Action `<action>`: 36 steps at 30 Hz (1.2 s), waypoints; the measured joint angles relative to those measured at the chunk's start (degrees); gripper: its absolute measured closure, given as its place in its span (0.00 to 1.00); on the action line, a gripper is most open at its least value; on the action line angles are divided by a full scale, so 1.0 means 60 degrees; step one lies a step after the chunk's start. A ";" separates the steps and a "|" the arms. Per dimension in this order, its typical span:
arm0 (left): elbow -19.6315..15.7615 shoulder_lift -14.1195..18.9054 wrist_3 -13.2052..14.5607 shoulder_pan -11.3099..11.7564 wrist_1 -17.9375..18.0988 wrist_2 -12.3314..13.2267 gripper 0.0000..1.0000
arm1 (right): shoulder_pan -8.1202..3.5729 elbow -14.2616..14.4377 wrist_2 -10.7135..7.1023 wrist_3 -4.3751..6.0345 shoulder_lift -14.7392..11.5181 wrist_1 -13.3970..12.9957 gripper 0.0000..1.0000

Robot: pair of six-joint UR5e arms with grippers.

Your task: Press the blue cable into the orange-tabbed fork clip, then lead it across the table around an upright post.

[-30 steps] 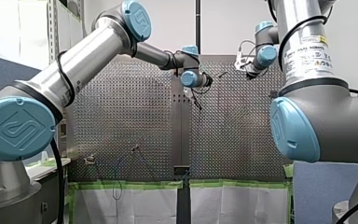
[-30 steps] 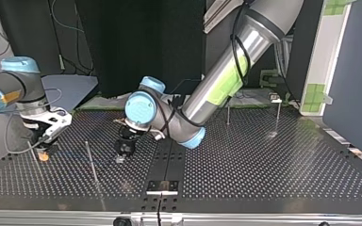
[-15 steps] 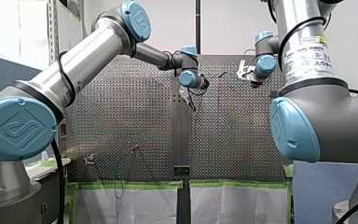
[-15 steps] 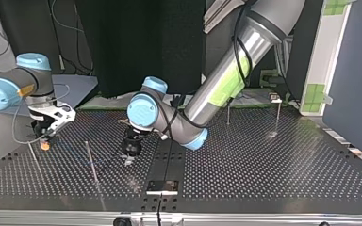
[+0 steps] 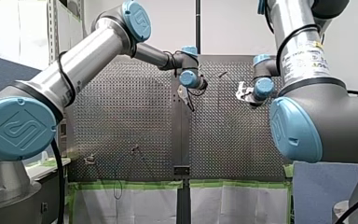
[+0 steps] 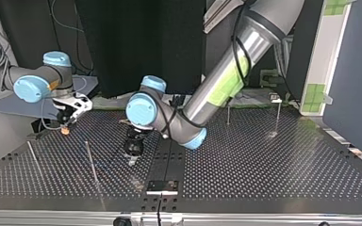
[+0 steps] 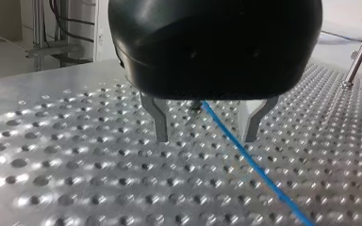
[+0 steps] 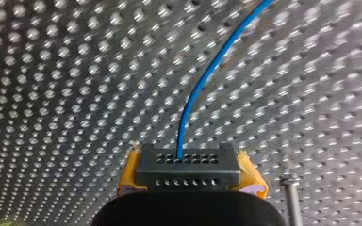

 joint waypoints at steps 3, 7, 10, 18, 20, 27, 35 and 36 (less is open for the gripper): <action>0.0001 -0.0127 -0.0057 -0.0071 -0.0118 0.0140 0.27 | -0.0067 0.0015 0.0026 -0.0006 0.0146 -0.0224 1.00; 0.0001 -0.0384 -0.0024 -0.0125 -0.0285 0.0089 0.27 | -0.0156 0.0020 0.0035 -0.0009 0.0306 -0.0483 1.00; 0.0001 -0.0487 0.0009 -0.0139 -0.0323 0.0034 0.27 | -0.0220 0.0021 0.0043 -0.0016 0.0450 -0.0569 1.00; 0.0002 -0.0611 0.0347 -0.0174 -0.0254 -0.0443 0.27 | -0.0268 0.0020 0.0108 -0.0180 0.1100 -0.0597 1.00; 0.0000 -0.0612 0.0433 -0.0173 -0.0251 -0.0613 0.27 | -0.0274 0.0021 0.0145 -0.0251 0.1240 -0.0603 1.00; 0.0000 -0.0613 0.0535 -0.0174 -0.0131 -0.1148 0.27 | -0.0302 0.0019 0.0220 -0.0455 0.1632 -0.0634 1.00; 0.0000 -0.0612 0.0715 -0.0176 0.0234 -0.1826 0.27 | -0.0404 0.0017 0.0225 -0.0649 0.1958 -0.0757 1.00; 0.0000 -0.0612 0.0719 -0.0178 0.0257 -0.1904 0.27 | -0.0430 0.0019 0.0224 -0.0679 0.2036 -0.0778 1.00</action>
